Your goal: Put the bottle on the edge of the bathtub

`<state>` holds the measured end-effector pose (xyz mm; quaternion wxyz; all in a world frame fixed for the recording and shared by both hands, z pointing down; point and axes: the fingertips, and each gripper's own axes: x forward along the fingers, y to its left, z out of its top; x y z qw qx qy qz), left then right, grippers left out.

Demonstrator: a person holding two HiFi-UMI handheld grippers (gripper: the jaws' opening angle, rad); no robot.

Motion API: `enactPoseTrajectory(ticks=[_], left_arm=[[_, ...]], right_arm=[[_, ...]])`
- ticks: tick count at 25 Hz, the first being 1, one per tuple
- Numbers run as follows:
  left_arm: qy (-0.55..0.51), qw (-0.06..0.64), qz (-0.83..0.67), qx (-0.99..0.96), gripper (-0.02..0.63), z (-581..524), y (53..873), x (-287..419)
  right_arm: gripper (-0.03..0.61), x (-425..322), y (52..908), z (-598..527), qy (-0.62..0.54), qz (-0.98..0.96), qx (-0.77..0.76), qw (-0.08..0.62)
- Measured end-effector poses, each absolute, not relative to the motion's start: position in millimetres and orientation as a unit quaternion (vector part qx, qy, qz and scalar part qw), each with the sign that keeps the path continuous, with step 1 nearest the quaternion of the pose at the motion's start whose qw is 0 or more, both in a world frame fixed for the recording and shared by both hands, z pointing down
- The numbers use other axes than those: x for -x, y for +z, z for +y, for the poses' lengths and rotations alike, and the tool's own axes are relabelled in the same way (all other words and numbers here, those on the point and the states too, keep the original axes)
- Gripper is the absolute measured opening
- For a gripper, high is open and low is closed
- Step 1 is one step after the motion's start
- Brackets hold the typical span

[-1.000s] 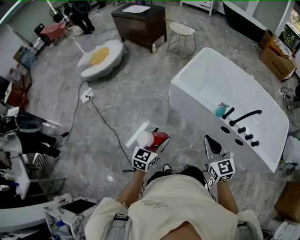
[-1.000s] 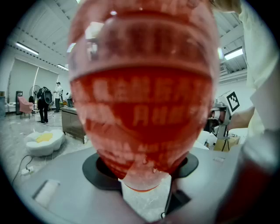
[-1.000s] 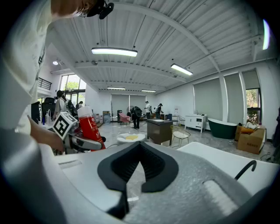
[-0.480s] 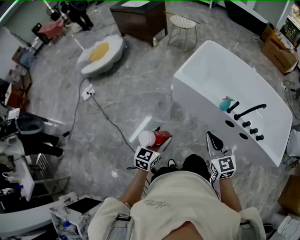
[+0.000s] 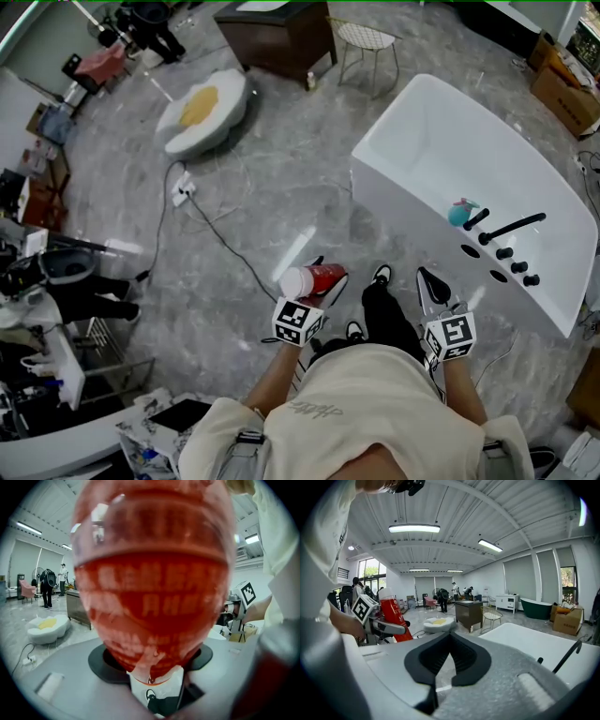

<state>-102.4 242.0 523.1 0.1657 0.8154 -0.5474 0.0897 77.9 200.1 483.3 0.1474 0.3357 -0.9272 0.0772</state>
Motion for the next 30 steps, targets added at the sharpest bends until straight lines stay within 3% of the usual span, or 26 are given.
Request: enactPoseTrajectory(ticks=[18, 25, 30], left_arm=[[0.105, 0.137, -0.514, -0.840, 0.302, 25, 502, 114], [0.126, 0.157, -0.492, -0.847, 0.302, -36, 525, 111], [0.170, 0.128, -0.462, -0.861, 0.302, -76, 552, 117]], right_arm=[[0.000, -37, 487, 12, 0.107, -0.940, -0.302, 0.116], [0.000, -25, 486, -21, 0.107, -0.946, -0.280, 0.128], [0.000, -15, 494, -41, 0.123, -0.935, -0.299, 0.143]])
